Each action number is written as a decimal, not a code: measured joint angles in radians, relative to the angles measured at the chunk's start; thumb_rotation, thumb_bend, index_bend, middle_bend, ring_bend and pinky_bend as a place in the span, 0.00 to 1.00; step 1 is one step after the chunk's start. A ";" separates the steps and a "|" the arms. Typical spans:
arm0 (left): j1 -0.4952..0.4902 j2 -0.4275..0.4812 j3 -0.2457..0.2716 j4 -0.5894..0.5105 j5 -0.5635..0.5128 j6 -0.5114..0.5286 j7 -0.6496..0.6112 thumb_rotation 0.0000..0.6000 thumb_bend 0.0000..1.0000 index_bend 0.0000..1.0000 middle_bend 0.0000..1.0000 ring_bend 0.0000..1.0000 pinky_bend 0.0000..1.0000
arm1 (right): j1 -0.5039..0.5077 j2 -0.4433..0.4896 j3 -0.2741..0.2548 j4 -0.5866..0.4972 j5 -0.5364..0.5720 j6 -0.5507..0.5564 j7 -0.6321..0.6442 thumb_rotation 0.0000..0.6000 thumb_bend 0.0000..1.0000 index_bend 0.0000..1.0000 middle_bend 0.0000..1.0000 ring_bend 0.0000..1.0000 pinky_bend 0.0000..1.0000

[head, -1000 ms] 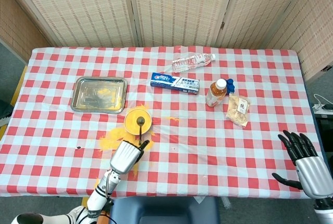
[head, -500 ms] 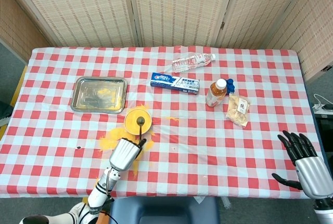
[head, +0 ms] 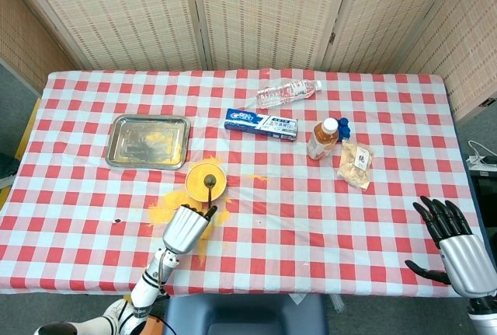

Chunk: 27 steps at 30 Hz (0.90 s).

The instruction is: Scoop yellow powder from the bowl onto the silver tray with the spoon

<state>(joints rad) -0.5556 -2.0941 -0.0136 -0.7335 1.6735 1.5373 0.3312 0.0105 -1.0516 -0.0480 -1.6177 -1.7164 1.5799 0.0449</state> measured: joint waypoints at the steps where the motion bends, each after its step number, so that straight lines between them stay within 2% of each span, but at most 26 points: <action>1: -0.001 -0.002 -0.001 0.003 0.002 0.001 -0.002 1.00 0.45 0.49 1.00 1.00 1.00 | 0.000 0.000 0.000 0.000 0.000 -0.001 0.000 0.88 0.00 0.00 0.00 0.00 0.00; 27: -0.014 -0.023 -0.020 0.038 0.012 0.005 -0.032 1.00 0.44 0.52 1.00 1.00 1.00 | -0.001 0.001 0.002 -0.002 0.005 -0.003 -0.005 0.88 0.00 0.00 0.00 0.00 0.00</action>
<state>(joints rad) -0.5692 -2.1173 -0.0332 -0.6952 1.6859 1.5420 0.2987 0.0091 -1.0505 -0.0457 -1.6200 -1.7113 1.5769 0.0397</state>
